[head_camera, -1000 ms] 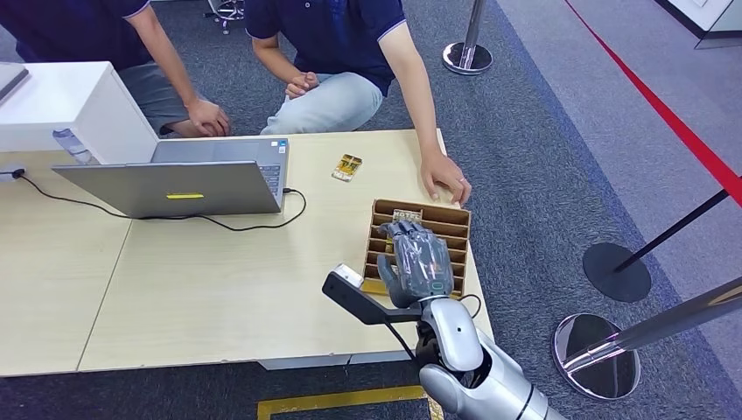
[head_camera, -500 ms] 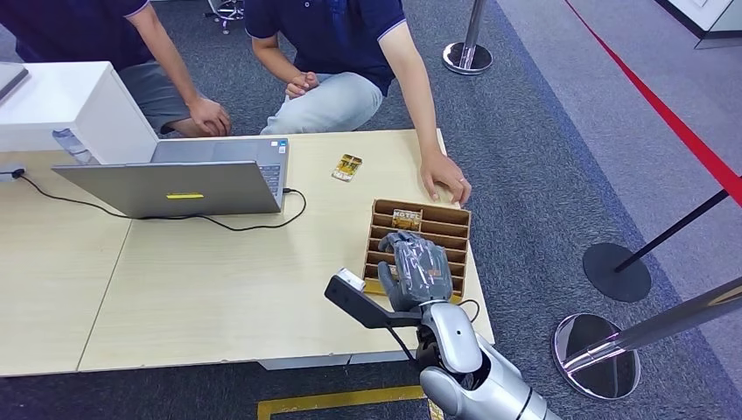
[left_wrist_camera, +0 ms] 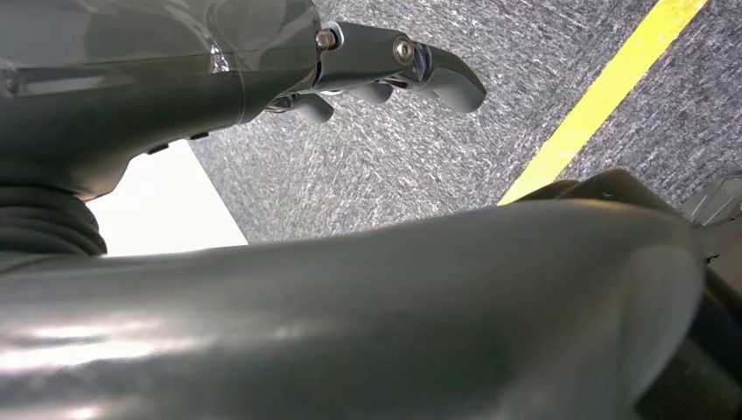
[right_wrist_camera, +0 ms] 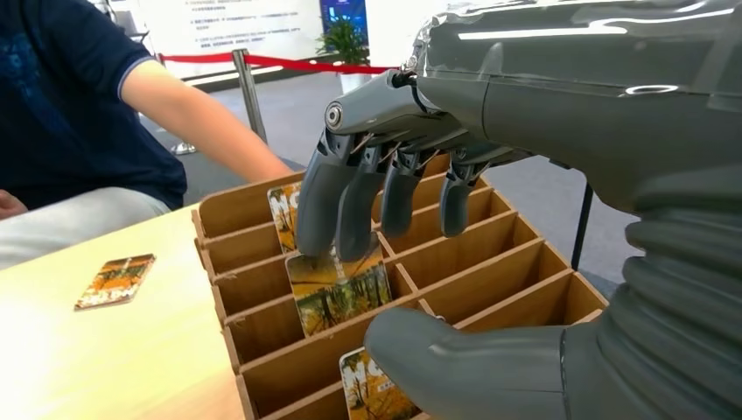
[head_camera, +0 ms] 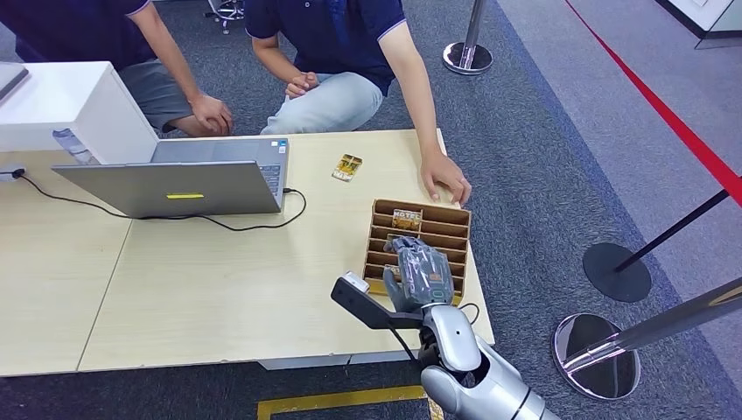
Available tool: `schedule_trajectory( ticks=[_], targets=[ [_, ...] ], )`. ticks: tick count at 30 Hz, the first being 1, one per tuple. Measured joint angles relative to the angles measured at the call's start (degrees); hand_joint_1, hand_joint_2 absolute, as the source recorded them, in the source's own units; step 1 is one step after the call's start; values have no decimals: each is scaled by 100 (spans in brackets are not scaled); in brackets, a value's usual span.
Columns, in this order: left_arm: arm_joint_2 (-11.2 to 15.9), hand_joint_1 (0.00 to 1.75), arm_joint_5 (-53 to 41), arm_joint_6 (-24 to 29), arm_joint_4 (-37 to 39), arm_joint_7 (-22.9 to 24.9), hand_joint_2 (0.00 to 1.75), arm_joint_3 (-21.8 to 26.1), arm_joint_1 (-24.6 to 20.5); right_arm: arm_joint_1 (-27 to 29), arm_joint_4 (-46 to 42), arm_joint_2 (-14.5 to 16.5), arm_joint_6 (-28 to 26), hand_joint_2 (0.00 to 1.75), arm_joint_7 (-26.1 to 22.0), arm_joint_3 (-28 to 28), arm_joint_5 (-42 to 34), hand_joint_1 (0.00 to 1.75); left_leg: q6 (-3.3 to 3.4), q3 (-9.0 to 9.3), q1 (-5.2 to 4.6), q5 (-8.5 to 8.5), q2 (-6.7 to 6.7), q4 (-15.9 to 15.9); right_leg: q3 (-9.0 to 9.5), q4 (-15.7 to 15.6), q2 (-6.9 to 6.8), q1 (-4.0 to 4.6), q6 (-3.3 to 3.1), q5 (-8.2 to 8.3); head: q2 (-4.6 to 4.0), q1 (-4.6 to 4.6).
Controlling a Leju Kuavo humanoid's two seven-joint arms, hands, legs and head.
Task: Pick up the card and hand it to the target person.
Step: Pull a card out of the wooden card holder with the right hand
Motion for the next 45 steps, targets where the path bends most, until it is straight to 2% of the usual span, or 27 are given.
schedule_trajectory(
  ticks=[27,34,45],
  targets=[
    [0,0,0,-1,0,0,0,0,0,-2,14,3,-9,175,-2,0,-4,105,0,0,0,0,0,0,0,0,0,0,0,0,0,0],
    [0,0,0,-1,0,2,0,-2,0,-19,65,18,-24,175,-9,0,-4,112,0,0,0,0,0,0,0,0,0,0,0,0,0,0],
    [-2,0,15,0,0,2,0,-2,0,-48,173,34,-31,175,-11,0,-4,110,0,0,0,0,0,0,0,0,0,0,0,0,0,0]
  ],
)
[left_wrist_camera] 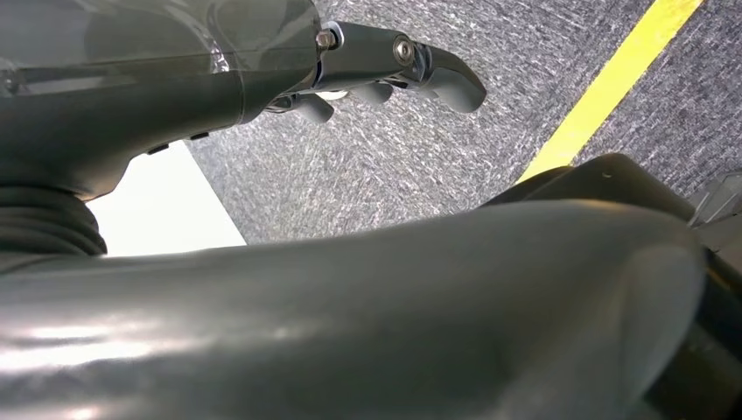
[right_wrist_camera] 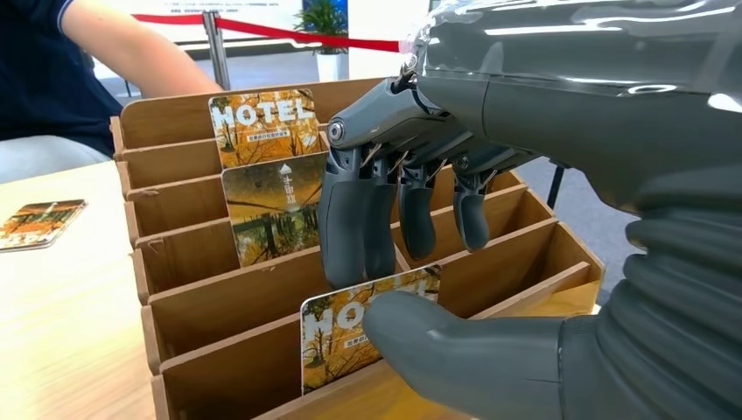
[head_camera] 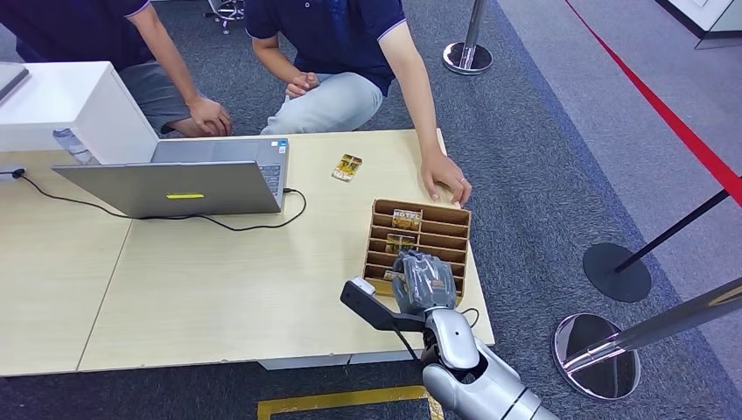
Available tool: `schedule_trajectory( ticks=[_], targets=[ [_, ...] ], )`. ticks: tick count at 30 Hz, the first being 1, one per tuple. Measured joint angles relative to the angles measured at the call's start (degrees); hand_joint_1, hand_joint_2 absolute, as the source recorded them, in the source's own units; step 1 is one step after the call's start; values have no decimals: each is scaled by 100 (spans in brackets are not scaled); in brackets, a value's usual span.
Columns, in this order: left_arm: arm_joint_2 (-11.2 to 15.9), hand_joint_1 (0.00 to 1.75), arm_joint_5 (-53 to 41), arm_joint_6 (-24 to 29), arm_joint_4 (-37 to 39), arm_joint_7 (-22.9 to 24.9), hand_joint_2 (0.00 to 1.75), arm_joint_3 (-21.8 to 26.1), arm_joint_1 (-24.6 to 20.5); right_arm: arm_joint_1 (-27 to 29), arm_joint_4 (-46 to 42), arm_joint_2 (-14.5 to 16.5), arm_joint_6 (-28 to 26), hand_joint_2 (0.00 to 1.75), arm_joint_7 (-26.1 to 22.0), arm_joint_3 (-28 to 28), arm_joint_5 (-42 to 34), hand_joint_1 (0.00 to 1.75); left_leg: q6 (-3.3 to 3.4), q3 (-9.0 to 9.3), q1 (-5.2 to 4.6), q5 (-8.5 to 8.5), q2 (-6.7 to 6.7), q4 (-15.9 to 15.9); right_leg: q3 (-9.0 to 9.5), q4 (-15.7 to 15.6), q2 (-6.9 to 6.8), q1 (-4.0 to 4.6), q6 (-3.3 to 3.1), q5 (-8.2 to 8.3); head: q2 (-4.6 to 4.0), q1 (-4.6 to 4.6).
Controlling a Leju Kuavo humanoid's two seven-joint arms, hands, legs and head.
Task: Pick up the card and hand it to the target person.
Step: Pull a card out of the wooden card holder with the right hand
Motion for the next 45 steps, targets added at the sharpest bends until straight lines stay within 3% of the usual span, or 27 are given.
schedule_trajectory(
  ticks=[21,26,29,33,45],
  targets=[
    [0,0,0,-1,0,0,0,0,0,-3,132,46,1,175,-4,0,0,106,0,0,0,0,0,0,0,0,0,0,0,0,0,0],
    [0,0,0,-1,0,2,0,0,0,-8,160,52,20,175,-7,0,-21,127,0,0,0,0,0,0,0,0,0,0,0,0,0,0],
    [0,0,0,1,0,2,0,-1,-1,-10,176,61,23,175,-20,1,-40,150,0,0,0,0,0,0,0,0,0,0,0,0,0,0],
    [0,0,7,-2,0,-37,175,-2,-2,-17,200,71,13,175,-48,2,-70,169,0,0,0,0,0,0,0,0,0,0,0,0,0,0],
    [16,0,20,118,0,-66,175,-2,-109,-39,254,79,-52,175,-67,2,-105,175,0,0,0,0,-2,0,2,0,-2,-1,0,0,0,0]
  ],
)
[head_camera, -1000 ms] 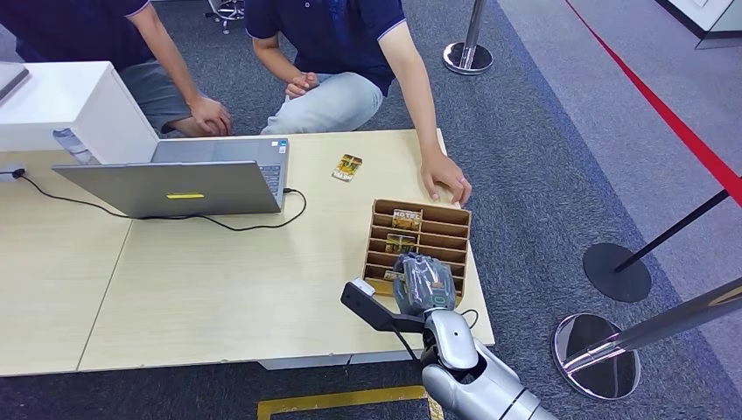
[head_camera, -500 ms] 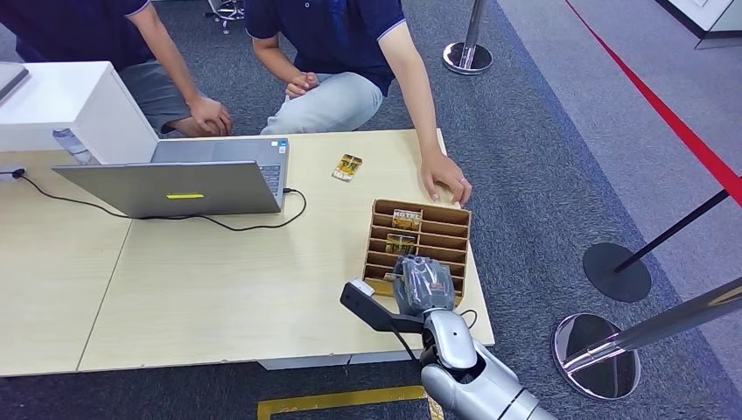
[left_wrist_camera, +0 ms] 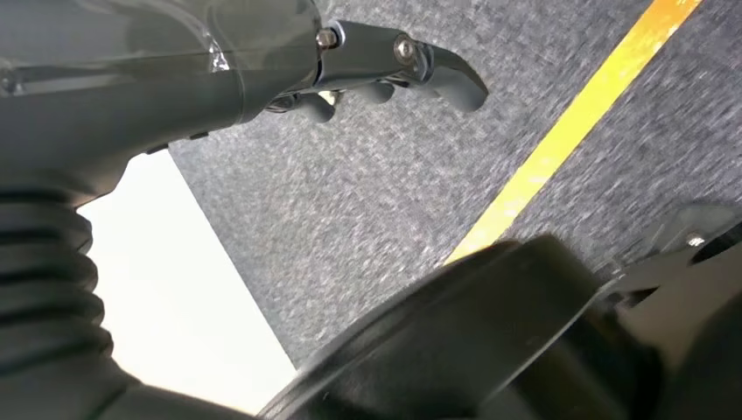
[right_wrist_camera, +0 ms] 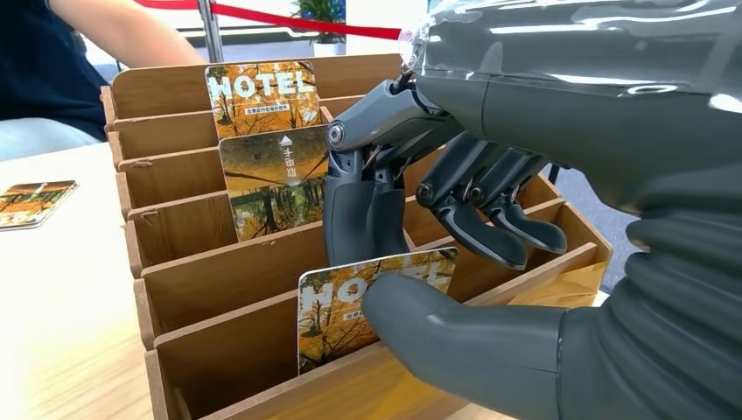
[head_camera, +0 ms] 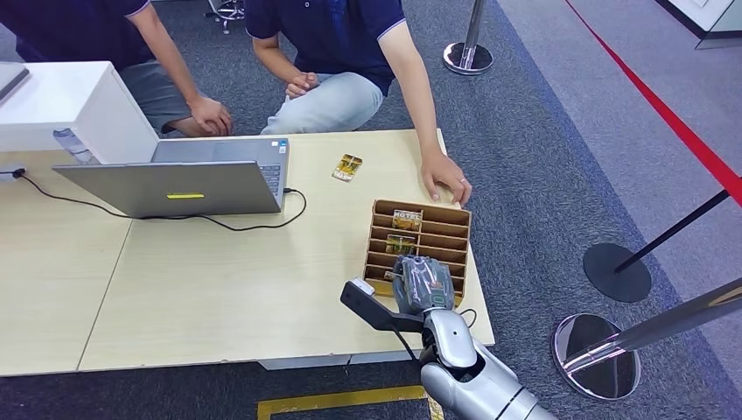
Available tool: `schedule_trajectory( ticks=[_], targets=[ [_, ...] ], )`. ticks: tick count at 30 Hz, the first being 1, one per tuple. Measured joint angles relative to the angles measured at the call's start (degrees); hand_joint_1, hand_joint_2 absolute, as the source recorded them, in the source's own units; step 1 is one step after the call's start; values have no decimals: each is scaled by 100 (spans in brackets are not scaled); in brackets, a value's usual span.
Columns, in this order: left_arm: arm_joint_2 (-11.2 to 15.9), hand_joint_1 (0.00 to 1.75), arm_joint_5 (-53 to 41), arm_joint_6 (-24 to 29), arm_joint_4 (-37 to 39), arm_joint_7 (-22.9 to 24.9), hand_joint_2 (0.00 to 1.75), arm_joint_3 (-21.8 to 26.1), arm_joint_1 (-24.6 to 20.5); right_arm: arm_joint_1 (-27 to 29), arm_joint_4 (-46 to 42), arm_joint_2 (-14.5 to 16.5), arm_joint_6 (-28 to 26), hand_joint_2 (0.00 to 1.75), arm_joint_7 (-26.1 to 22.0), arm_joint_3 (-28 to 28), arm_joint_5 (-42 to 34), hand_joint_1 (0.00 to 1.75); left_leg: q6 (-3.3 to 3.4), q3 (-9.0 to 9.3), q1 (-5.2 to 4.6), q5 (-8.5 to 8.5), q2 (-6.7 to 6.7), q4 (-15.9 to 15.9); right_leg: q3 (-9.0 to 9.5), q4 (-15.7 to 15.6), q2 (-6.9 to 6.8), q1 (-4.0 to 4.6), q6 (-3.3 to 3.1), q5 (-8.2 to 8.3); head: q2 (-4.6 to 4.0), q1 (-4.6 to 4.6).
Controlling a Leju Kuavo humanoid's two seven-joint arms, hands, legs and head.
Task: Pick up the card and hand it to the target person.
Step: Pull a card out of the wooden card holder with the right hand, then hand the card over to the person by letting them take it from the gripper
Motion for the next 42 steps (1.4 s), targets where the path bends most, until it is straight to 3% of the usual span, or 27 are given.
schedule_trajectory(
  ticks=[7,16,27,34,42],
  targets=[
    [-5,0,-64,345,0,-16,175,-59,-58,-2,16,-1,-51,175,10,-3,-29,175,0,0,0,0,1,0,0,0,0,-1,0,0,0,0],
    [4,0,8,169,0,-88,175,-104,-73,-100,-119,-17,-272,175,-11,-42,-87,175,0,0,0,0,1,0,0,0,0,0,0,0,0,0],
    [26,0,108,174,0,-95,175,-154,-78,-539,-1485,-75,-527,175,-178,-157,243,175,0,0,0,1,2,0,0,1,1,0,0,1,0,0],
    [34,0,150,165,0,-97,175,-224,-90,-818,-2167,75,-581,175,-431,-119,139,175,0,0,1,1,2,0,1,1,1,0,0,1,0,1],
    [52,0,66,50,0,-74,175,-352,-156,-1153,-1989,322,-791,175,-843,-45,-413,175,0,-1,0,1,0,0,1,2,-1,0,0,1,0,0]
  ],
)
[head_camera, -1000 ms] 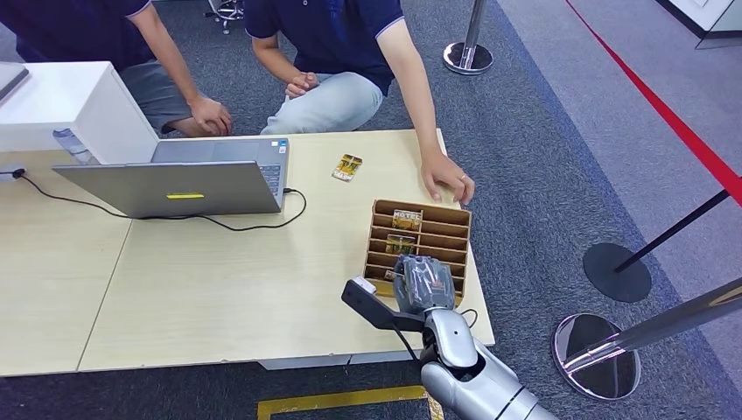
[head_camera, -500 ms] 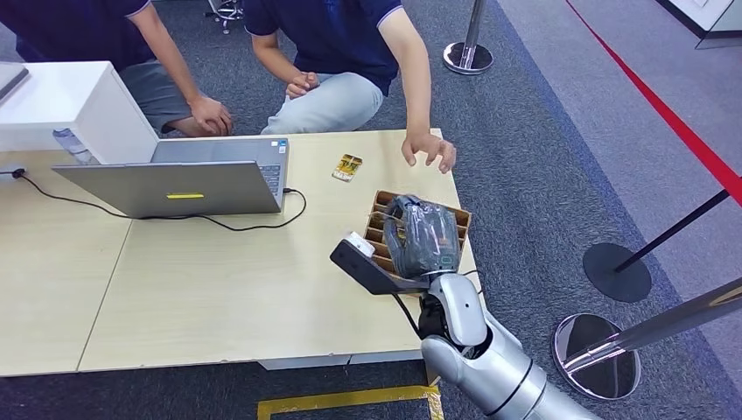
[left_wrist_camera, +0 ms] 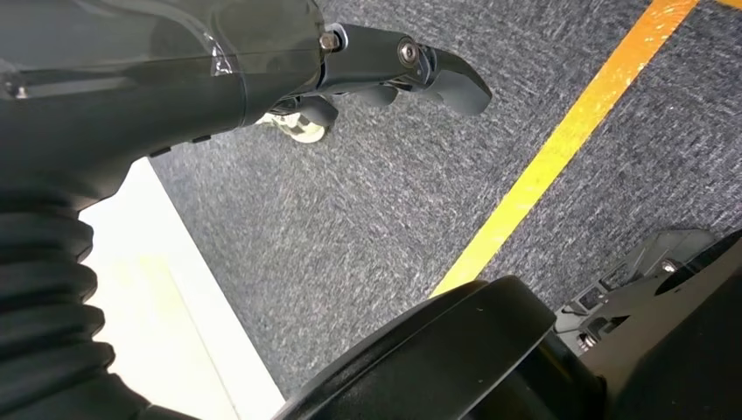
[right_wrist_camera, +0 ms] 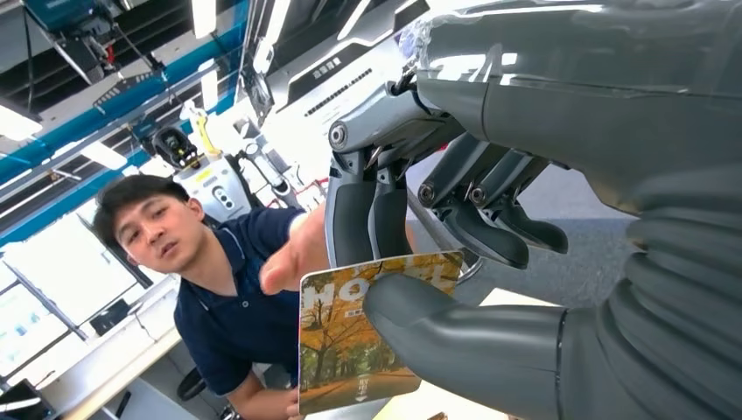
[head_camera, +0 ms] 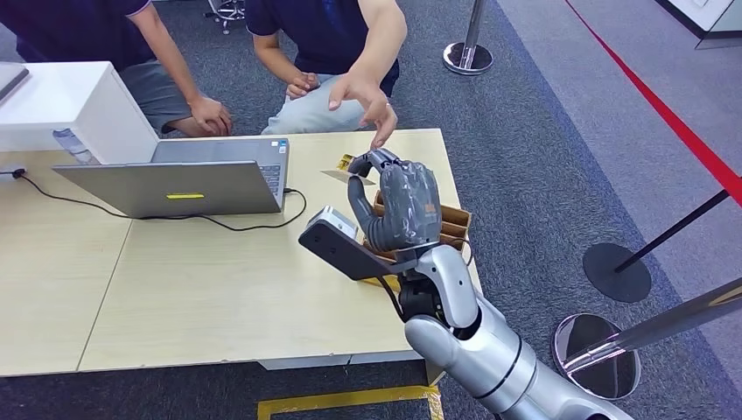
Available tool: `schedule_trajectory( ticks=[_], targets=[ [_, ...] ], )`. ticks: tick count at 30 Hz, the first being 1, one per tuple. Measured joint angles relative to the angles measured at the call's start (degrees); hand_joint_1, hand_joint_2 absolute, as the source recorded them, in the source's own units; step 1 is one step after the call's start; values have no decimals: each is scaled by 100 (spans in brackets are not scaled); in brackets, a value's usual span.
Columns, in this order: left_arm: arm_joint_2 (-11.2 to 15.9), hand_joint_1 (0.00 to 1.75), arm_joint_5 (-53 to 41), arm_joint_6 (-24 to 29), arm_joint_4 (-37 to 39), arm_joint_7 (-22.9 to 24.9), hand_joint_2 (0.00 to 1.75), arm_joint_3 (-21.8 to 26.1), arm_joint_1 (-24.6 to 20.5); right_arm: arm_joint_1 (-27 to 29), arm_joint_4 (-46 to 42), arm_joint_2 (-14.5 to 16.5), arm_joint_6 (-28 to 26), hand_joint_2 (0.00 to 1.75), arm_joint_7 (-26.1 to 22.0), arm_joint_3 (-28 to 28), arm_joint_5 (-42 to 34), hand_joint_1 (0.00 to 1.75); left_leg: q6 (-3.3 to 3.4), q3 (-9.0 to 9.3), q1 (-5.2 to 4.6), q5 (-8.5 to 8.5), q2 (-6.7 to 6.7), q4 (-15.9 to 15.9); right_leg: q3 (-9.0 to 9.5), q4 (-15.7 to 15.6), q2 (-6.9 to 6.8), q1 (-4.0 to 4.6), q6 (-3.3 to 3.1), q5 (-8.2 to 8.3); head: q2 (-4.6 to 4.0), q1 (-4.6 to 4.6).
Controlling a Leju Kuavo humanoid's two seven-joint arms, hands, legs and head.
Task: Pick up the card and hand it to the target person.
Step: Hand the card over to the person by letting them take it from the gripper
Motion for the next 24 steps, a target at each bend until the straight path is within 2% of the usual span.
schedule_trajectory(
  ticks=[13,21,23,24],
  targets=[
    [23,0,-156,-186,0,42,175,-185,-106,-523,1151,352,-354,175,-451,128,-391,175,0,-1,0,0,-1,0,-1,0,0,0,0,0,0,-1],
    [29,0,-182,-502,0,215,175,-319,-215,-1199,2213,644,-659,175,-665,187,-498,175,-1,-1,0,3,-4,0,0,2,-1,0,0,0,0,0],
    [36,0,-144,-668,0,280,87,-322,-249,-1364,2462,710,-720,175,-719,188,-527,157,-1,0,0,3,-5,0,1,2,-1,0,0,0,0,0],
    [39,0,-136,-712,0,291,44,-326,-255,-1422,2574,739,-744,175,-730,188,-530,113,0,0,0,4,-5,0,1,2,-1,0,0,0,0,-1]
  ],
)
